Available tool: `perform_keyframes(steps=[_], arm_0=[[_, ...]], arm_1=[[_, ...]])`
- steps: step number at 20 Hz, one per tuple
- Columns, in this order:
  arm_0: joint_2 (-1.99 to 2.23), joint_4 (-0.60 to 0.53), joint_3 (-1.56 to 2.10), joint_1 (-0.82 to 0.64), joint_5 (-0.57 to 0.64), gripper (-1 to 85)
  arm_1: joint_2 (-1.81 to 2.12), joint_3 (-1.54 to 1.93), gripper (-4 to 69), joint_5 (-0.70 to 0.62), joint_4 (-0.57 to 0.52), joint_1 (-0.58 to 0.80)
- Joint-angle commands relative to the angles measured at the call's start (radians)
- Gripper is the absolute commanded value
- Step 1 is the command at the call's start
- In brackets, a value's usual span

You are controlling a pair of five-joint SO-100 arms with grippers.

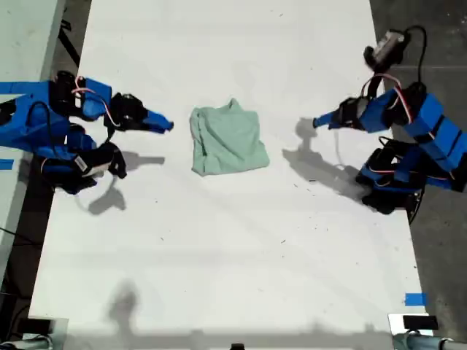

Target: Fold tshirt

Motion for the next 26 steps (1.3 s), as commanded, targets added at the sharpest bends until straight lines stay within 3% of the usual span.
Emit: perform_keyframes(steps=[1, 3, 5, 8, 10, 12, 14, 15, 16, 26], arm_0=[[0.089, -0.201, 0.227, 0.192, -0.137, 4.0], [0.218, -0.359, 0.439, 0.299, -0.287, 4.1], [0.407, -0.459, 0.652, 0.354, -0.388, 2.6], [0.773, -0.374, 0.851, 0.365, -0.462, 0.1], [0.983, -0.152, 0.848, 0.36, -0.468, 0.1], [1.012, -0.133, 0.847, 0.356, -0.445, 3.0], [1.014, -0.109, 0.845, 0.367, -0.333, 9.8], [1.014, -0.08, 0.845, 0.364, -0.212, 11.7], [1.014, -0.083, 0.845, 0.38, -0.172, 13.2], [1.014, -0.083, 0.845, 0.426, -0.173, 13.4]], arm_1=[[0.385, 0.356, -1.0, 0.224, -0.144, -0.196], [0.698, 0.591, -1.0, 0.393, -0.11, -0.33], [0.736, 0.696, -1.0, 0.503, -0.06, -0.425], [0.727, 0.759, -0.5, 0.572, -0.052, -0.509], [0.733, 0.778, 3.2, 0.589, -0.098, -0.535], [0.733, 0.778, 3.5, 0.383, -0.095, -0.494], [0.733, 0.778, 3.3, -0.077, -0.095, -0.483], [0.735, 0.773, 3.1, -0.198, -0.083, -0.48], [0.735, 0.772, 2.8, -0.183, -0.081, -0.483], [0.735, 0.772, 2.7, -0.183, -0.08, -0.483]])
